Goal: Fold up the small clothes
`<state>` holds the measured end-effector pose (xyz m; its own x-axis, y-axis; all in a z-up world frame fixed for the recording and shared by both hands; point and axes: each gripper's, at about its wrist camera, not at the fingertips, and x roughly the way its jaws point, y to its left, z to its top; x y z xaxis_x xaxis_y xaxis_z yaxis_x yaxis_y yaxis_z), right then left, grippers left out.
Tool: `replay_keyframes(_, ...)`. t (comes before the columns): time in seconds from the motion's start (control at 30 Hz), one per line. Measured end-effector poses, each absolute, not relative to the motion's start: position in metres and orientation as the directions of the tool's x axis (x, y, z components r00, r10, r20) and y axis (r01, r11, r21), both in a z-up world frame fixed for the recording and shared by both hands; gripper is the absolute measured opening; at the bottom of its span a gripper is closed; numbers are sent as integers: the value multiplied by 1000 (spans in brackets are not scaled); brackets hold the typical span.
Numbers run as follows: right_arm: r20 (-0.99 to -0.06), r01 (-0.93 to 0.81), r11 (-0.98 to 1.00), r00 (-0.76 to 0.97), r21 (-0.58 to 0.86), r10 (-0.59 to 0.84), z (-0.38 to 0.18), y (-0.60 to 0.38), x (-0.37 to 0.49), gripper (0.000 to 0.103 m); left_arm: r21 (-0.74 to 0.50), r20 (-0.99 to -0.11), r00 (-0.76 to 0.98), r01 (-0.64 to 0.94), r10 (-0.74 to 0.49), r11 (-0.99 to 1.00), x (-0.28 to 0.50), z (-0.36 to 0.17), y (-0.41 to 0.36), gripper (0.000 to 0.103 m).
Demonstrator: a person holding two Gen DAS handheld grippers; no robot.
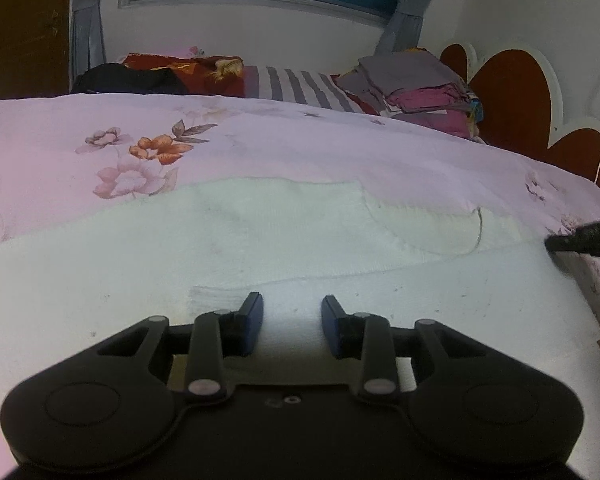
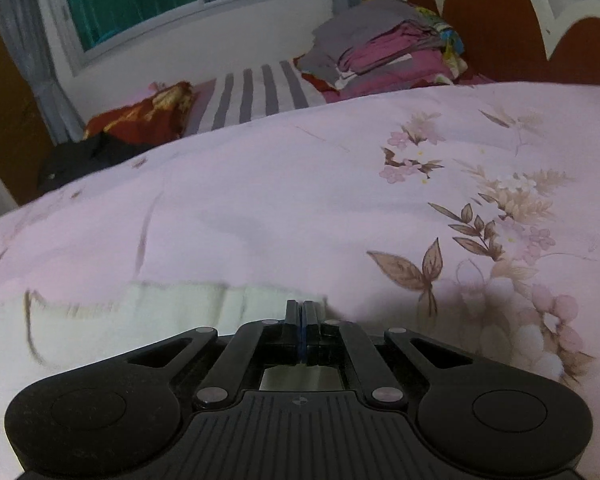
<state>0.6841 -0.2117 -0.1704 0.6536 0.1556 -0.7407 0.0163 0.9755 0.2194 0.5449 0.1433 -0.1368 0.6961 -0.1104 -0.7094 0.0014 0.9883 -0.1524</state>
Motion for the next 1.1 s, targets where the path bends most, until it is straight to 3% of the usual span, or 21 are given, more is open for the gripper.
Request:
replay_keyframes(0.33,-719,14,967,671,255,180,-161,-174,568,0,-170,-665,744,-55,-73,984,511,-133,126,37)
replay_keyframes(0.4,-698,-13,977,697,214,163,-158,-161,555,0,-132,-692,720,-58,-50,989,511,-138,122,50)
replay_keyframes(0.5,-754,1,983,641,184,141,-167,-151,558,0,-141,-690,721,-56,-58,988,504,-135,128,53)
replay_keyframes(0.53,-760,9,982,634,188,140,-161,-150,558,0,-152,-670,740,-59,-59,987,497,-129,134,60)
replay_keyframes(0.57,-746,10,980,650,201,146,-154,-152,556,2,-148,-645,763,-76,-38,986,488,-124,141,79)
replay_keyframes(0.6,-720,0,978,677,207,152,-145,-150,551,31,-134,-625,780,-118,9,984,478,-119,150,94)
replay_keyframes(0.63,-711,-3,980,688,200,147,-141,-149,548,80,-131,-613,788,-167,53,977,467,-115,165,96)
replay_keyframes(0.67,-703,-1,982,698,190,136,-137,-146,546,88,-142,-608,790,-202,76,969,459,-113,180,95)
replay_keyframes(0.73,-669,-33,982,727,187,152,-130,-139,538,87,-184,-607,784,-301,132,936,438,-111,222,90)
replay_keyframes(0.8,-659,-53,977,730,209,181,-127,-133,534,76,-240,-621,759,-422,195,874,416,-114,275,75)
replay_keyframes(0.9,-666,-40,972,721,233,189,-129,-126,533,65,-319,-645,709,-587,284,744,384,-120,349,74)
replay_keyframes(1.0,-694,-16,971,697,239,182,-135,-116,536,63,-395,-643,691,-668,329,631,359,-125,402,77)
replay_keyframes(1.1,-701,-23,974,690,227,179,-135,-104,534,63,-569,-593,748,-652,300,501,341,-138,442,63)
